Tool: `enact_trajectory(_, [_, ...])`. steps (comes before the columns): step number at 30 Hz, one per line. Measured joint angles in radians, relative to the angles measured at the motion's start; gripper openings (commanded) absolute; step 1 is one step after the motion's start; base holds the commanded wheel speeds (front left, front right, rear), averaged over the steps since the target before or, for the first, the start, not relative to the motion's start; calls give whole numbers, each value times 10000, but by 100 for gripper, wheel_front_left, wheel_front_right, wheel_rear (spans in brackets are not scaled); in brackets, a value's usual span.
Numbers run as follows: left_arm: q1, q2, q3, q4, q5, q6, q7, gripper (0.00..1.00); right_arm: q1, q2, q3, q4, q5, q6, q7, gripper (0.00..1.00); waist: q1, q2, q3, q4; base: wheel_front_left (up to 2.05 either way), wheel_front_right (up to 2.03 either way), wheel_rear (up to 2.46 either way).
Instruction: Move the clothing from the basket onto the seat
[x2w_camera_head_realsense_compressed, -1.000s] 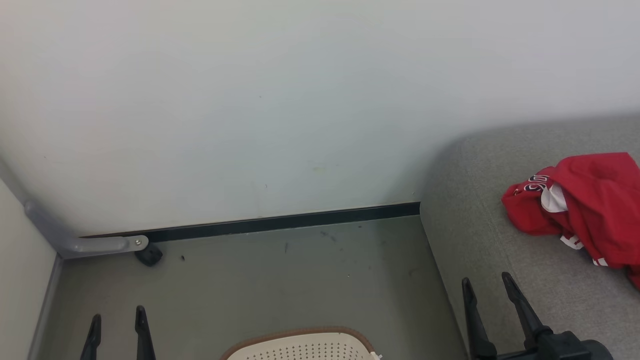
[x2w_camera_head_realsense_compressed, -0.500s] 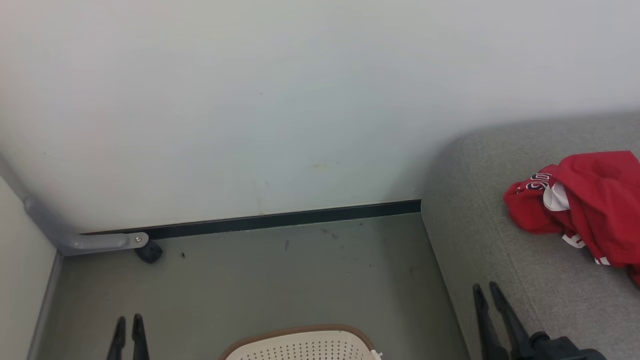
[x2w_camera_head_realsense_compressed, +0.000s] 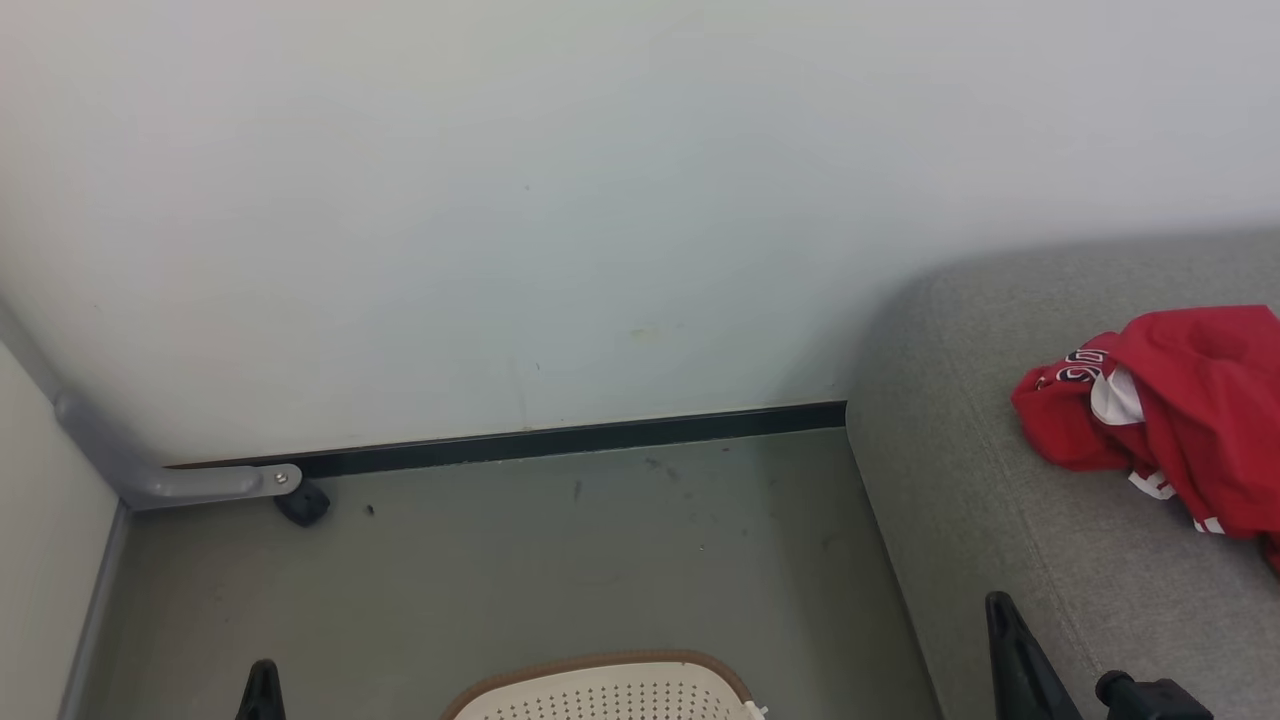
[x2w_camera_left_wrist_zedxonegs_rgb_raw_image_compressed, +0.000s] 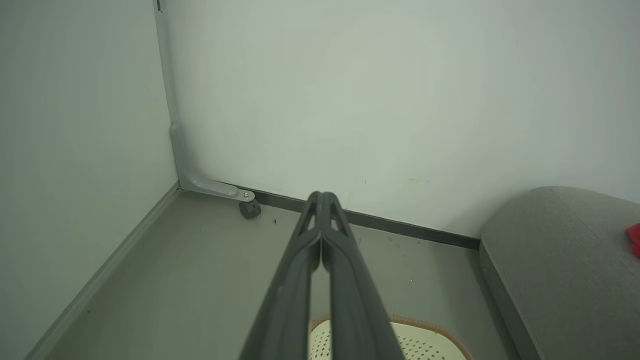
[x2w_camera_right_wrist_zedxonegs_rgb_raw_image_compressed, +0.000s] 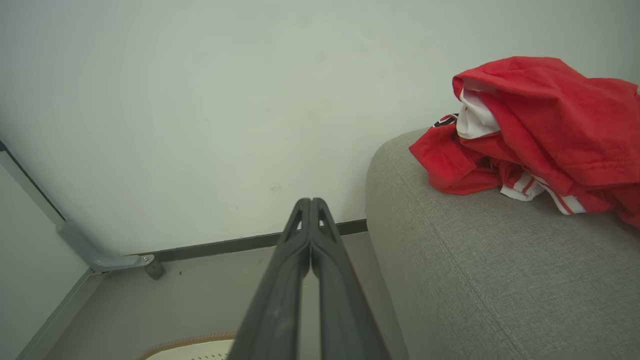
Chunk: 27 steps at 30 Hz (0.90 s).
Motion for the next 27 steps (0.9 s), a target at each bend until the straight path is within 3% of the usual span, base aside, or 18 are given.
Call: enact_trajectory(27, [-482, -161, 397, 514, -3553, -619, 917, 0, -212, 261, -1135, 495, 3952, 621, 1091, 0, 0, 0, -49, 123, 0, 0, 0])
